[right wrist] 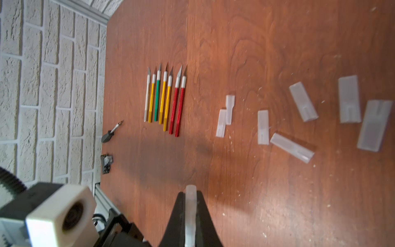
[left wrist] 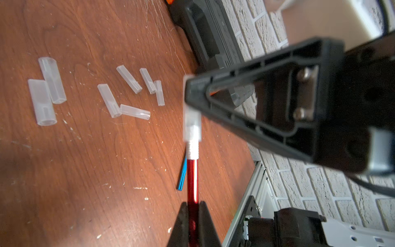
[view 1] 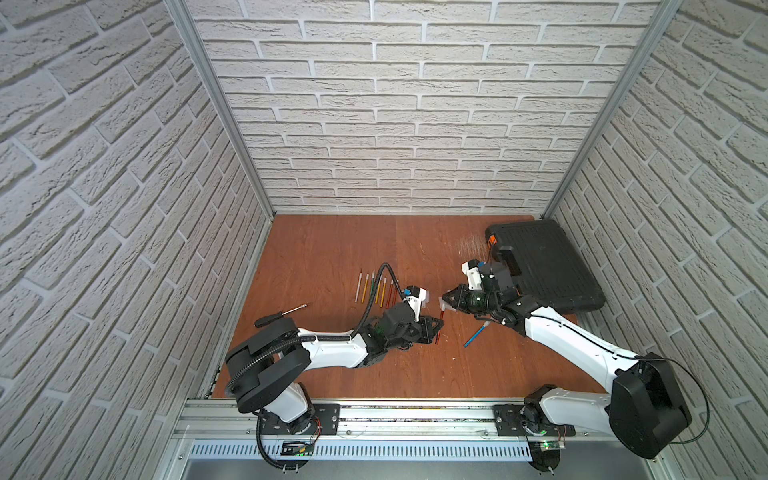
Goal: Remove protective caps from carving knives
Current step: Remove the protective sleeve from the carving knife, then place the protective sleeve at the center of the board.
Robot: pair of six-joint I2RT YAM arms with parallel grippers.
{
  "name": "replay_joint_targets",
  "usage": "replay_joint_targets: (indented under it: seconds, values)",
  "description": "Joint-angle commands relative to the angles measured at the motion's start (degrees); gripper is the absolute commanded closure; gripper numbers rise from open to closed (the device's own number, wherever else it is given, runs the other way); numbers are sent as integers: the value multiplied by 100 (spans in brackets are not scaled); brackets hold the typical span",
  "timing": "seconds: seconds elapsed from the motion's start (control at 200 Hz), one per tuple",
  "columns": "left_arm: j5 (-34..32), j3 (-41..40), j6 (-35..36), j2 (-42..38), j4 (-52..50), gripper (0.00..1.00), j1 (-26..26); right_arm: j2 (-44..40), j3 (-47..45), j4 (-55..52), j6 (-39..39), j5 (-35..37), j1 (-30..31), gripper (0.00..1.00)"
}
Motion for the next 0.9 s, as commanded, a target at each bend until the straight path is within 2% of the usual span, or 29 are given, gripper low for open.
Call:
replay_joint_targets:
  seconds: [0.0,0.355,0.58,0.895]
  values:
    - [456,89,99,33,201,100,-171,93,295,610,-35,587,-252,97]
    - [300,38,86,-52,28,100,-165,335,520,455,-270,313,-429,97]
    - [134,-177,129,-470,-420,100,91,959,883,-531,-1003,372,-419,97]
    - [-23,-339,262,-1002,-974,100,296,1824,997,-614,-1364,486,-393,93]
